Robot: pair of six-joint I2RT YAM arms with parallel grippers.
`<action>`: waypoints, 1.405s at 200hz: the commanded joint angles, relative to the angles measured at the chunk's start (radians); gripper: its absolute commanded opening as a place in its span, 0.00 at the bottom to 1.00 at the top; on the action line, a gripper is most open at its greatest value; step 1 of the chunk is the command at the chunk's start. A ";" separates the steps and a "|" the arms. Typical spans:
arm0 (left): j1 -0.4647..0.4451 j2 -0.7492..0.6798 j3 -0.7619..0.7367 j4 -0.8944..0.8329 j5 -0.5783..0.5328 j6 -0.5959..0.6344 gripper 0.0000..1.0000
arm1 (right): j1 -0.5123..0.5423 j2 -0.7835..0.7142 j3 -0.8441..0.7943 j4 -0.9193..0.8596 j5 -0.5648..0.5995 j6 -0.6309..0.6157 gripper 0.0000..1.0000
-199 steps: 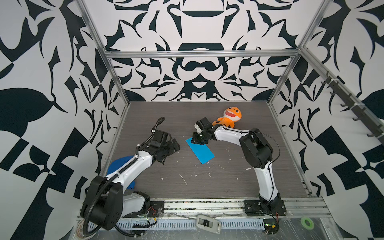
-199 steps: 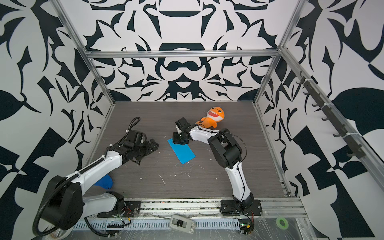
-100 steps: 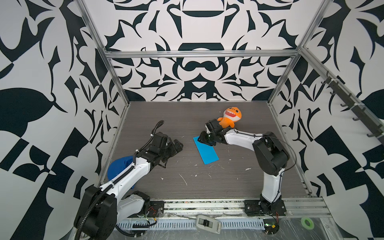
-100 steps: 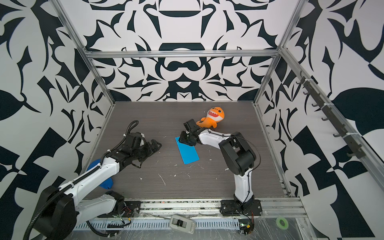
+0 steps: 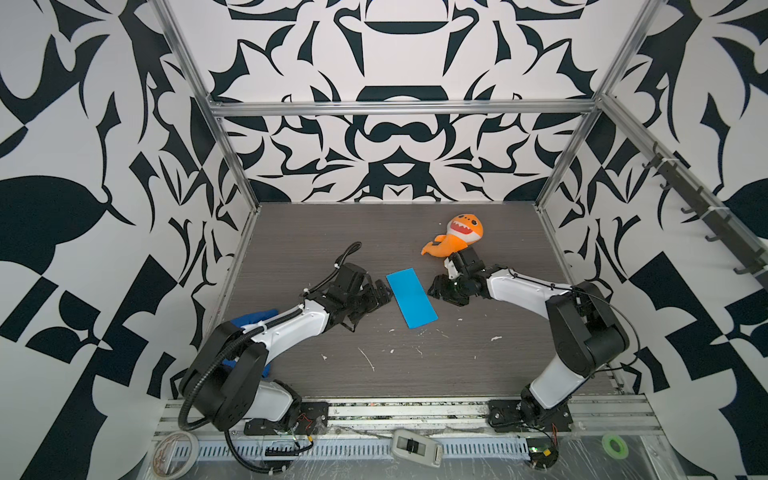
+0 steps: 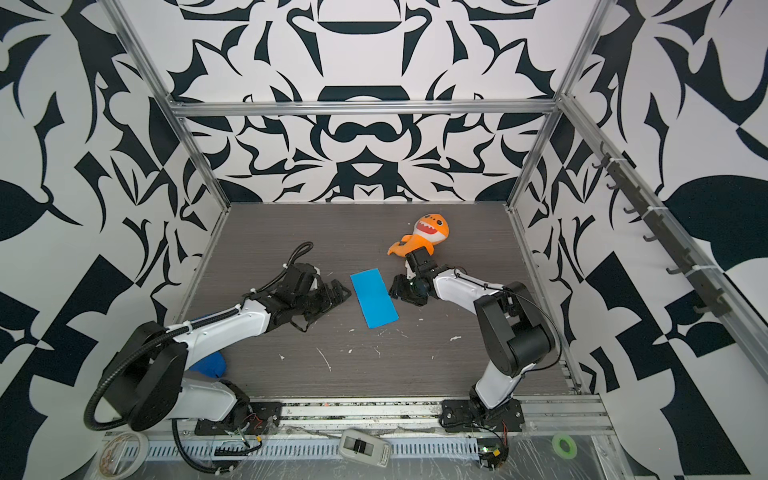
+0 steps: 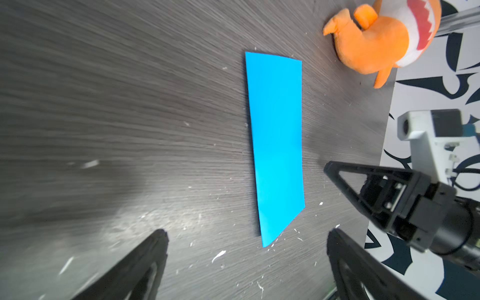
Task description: Fold a paper plane with a square sheet of paper (pick it up from the middle)
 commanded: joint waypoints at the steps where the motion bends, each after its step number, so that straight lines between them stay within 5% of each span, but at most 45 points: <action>1: -0.005 0.039 0.037 0.053 0.011 -0.027 1.00 | 0.001 -0.001 0.004 -0.041 -0.048 -0.067 0.59; 141: 0.045 0.110 0.039 0.111 0.054 -0.009 0.95 | 0.176 0.013 -0.106 0.169 -0.083 0.126 0.49; 222: 0.045 0.220 0.111 0.181 0.276 0.051 0.56 | 0.170 -0.142 -0.242 0.289 -0.057 0.199 0.50; 281: 0.046 0.375 0.246 0.075 0.266 0.112 0.43 | 0.171 -0.156 -0.310 0.366 -0.081 0.290 0.49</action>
